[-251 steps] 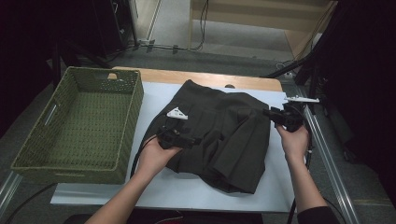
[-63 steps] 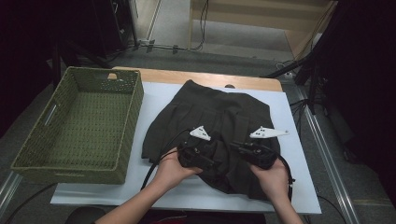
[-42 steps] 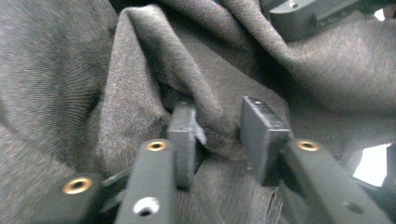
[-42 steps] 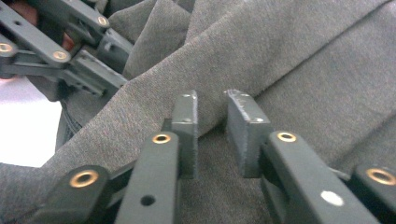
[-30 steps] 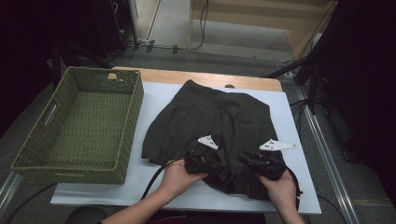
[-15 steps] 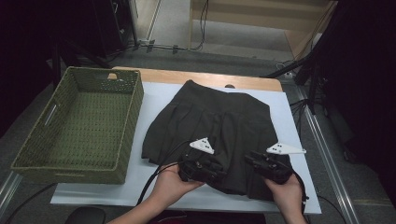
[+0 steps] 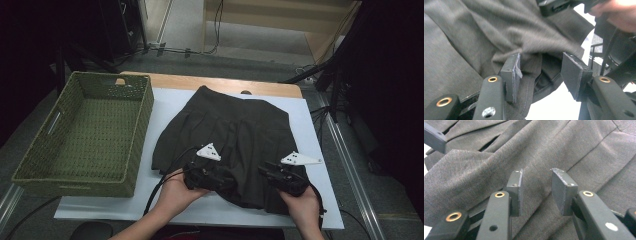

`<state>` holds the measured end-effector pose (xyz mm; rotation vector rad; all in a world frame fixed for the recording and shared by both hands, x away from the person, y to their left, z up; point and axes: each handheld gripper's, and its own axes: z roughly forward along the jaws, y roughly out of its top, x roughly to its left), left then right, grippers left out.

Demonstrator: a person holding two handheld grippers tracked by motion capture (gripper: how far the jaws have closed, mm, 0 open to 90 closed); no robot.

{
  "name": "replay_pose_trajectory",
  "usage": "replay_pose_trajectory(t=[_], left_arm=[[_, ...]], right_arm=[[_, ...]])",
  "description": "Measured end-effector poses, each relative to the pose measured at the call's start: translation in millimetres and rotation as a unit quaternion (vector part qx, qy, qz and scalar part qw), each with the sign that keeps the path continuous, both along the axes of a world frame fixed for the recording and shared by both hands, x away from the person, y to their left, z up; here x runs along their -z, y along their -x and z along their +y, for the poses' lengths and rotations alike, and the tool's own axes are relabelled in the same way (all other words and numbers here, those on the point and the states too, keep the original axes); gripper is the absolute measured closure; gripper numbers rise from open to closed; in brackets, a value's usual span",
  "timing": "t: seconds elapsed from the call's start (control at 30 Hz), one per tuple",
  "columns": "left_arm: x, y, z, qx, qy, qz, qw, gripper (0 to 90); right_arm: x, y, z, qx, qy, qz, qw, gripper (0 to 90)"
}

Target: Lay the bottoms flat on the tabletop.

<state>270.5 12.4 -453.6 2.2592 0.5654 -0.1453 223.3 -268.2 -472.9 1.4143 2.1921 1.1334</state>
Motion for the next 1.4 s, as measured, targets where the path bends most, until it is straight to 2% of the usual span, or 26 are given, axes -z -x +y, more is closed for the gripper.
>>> replay_pose_trajectory(t=[0.17,0.23,0.3,0.4,0.47,0.5,0.57,0.6,0.63,0.67,0.7,0.73,0.77,0.87,0.93,1.03,1.13,1.2,1.27,1.33,1.4], left_arm=[[17.6,3.2,-8.3,0.003,0.002,0.012,0.9999,48.3],[24.1,5.2,-15.2,0.006,-0.014,-0.006,0.9999,48.3],[30.5,4.0,-21.9,0.008,-0.018,0.0,0.9998,48.2],[40.2,0.3,-30.6,0.008,-0.036,-0.017,0.9992,48.8],[47.2,-3.9,-33.8,0.007,-0.041,-0.019,0.999,51.0],[50.4,-5.2,-35.0,0.005,-0.04,-0.024,0.9989,53.8],[52.6,-5.2,-35.6,0.001,-0.038,-0.034,0.9987,65.3],[53.9,-5.0,-35.5,0.002,-0.038,-0.04,0.9985,73.4],[54.1,-6.5,-34.1,0.004,-0.04,-0.036,0.9986,81.0],[53.1,-8.5,-32.8,0.005,-0.044,-0.024,0.9987,85.8],[51.6,-10.3,-31.4,0.002,-0.044,-0.003,0.999,87.9],[49.5,-11.1,-29.4,0.004,-0.048,0.01,0.9988,88.4],[46.3,-10.2,-26.6,0.011,-0.055,0.015,0.9983,88.5],[32.5,-1.4,-15.9,0.025,-0.052,0.022,0.9981,88.5],[21.2,3.8,-8.0,0.031,-0.038,0.023,0.9986,88.5],[11.0,8.0,-2.1,0.036,-0.028,0.024,0.9987,88.4],[7.3,13.5,5.6,0.035,-0.031,0.021,0.9987,88.1],[6.8,15.2,12.7,0.032,-0.025,0.029,0.9987,87.7],[5.3,16.6,18.6,0.032,-0.011,0.04,0.9986,87.0],[2.5,17.3,22.8,0.032,-0.008,0.036,0.9988,83.4],[-1.3,17.3,27.7,0.03,0.01,0.038,0.9988,77.6]], right_arm=[[1.0,0.1,2.0,-0.003,0.0,-0.004,1.0,60.0],[1.9,-0.4,3.3,-0.005,-0.001,-0.003,1.0,60.0],[2.5,-0.8,4.3,-0.007,-0.001,-0.002,1.0,59.9],[3.6,-1.6,5.7,-0.01,0.001,-0.002,0.9999,59.5],[4.4,-2.1,6.0,-0.01,0.001,-0.003,0.9999,59.5],[4.9,-2.3,6.1,-0.009,0.001,-0.001,1.0,59.4],[6.3,-3.2,6.3,-0.011,-0.001,0.0,0.9999,59.4],[7.0,-3.7,6.6,-0.012,-0.001,0.001,0.9999,59.5],[7.5,-4.3,6.7,-0.013,0.0,0.003,0.9999,59.4],[8.2,-5.0,7.0,-0.012,-0.001,0.005,0.9999,59.4],[8.5,-5.3,7.3,-0.012,-0.001,0.005,0.9999,59.4],[8.8,-5.5,7.3,-0.013,0.001,0.007,0.9999,59.4],[9.0,-5.4,7.3,-0.012,0.001,0.009,0.9999,59.4],[8.8,-4.5,5.5,-0.011,0.002,0.009,0.9999,59.5],[8.3,-4.1,4.3,-0.008,0.001,0.009,0.9999,59.5],[7.7,-3.7,3.3,-0.006,0.001,0.007,1.0,59.6],[5.5,-2.1,3.7,-0.005,0.002,0.005,1.0,59.6],[1.9,-1.2,5.1,-0.007,0.002,0.0,1.0,60.5],[-2.8,-0.5,7.8,-0.012,-0.007,-0.001,0.9999,62.3],[-6.9,0.3,11.9,-0.016,-0.014,-0.004,0.9998,63.6],[-10.0,1.1,16.3,-0.023,-0.019,-0.007,0.9995,66.0]])
